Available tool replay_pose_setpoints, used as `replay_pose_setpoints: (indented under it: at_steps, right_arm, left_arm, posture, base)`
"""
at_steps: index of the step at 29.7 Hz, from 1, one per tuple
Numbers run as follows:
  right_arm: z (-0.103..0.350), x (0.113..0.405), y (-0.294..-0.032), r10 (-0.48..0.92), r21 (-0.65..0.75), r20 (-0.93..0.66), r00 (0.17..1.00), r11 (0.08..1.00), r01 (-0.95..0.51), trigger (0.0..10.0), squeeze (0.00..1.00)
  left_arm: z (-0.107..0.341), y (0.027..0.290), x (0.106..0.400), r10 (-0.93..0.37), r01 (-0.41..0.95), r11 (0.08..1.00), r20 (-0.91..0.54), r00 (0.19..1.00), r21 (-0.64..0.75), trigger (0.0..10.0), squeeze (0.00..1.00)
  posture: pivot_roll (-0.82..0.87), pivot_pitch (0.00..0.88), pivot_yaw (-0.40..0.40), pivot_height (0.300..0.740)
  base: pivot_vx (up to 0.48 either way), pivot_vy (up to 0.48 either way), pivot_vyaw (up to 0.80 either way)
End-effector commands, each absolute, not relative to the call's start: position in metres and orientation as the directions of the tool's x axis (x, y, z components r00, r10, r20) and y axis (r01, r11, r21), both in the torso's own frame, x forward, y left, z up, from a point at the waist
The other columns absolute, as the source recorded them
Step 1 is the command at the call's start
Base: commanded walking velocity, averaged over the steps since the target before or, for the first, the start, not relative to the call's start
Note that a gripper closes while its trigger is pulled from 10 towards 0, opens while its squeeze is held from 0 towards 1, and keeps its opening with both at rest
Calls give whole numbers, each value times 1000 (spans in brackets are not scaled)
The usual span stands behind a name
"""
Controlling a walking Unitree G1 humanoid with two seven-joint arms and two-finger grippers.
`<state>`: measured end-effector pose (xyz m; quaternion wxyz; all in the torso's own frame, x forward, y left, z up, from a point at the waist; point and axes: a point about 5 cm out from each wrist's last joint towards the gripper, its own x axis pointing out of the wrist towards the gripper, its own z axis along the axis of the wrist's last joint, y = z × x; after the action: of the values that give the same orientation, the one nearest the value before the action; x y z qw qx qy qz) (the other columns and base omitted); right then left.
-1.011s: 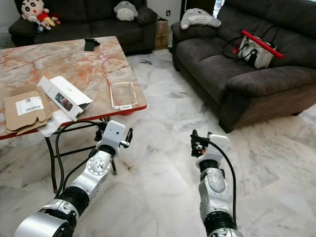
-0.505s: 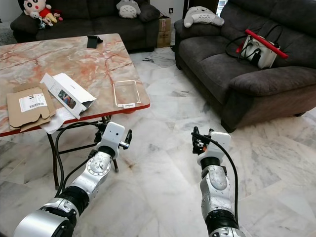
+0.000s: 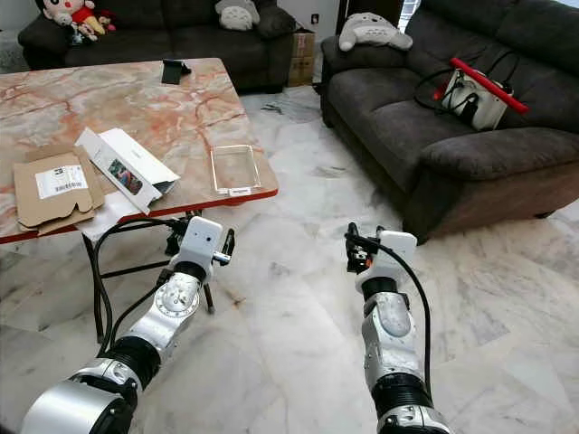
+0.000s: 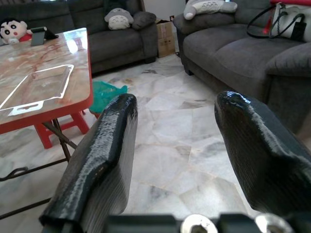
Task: Picking trash to rubbish bin
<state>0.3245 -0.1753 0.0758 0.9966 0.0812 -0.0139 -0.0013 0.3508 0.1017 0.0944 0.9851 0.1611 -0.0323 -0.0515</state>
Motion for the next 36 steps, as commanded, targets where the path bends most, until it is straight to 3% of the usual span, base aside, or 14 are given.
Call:
replay_pose_setpoints:
  at_steps: [1,19,36]
  right_arm:
    - [75,324,-177,-8,161,15,1000,987,5,10000,0]
    - [75,324,-179,-31,169,20,999,985,27,10000,0]
    - [78,325,-178,-45,174,35,998,984,38,10000,0]
  left_arm:
    - [102,99,354,-114,83,946,84,990,312,10000,0]
    - [107,98,357,-134,101,945,86,987,312,10000,0]
    - [107,107,357,-96,62,946,93,991,319,10000,0]
  posture:
    - [13,0,-50,740]
    - [16,0,-40,740]
    - [35,0,-43,740]
  base:
    - [0,0,0]
    - [0,0,0]
    - [319,0,0]
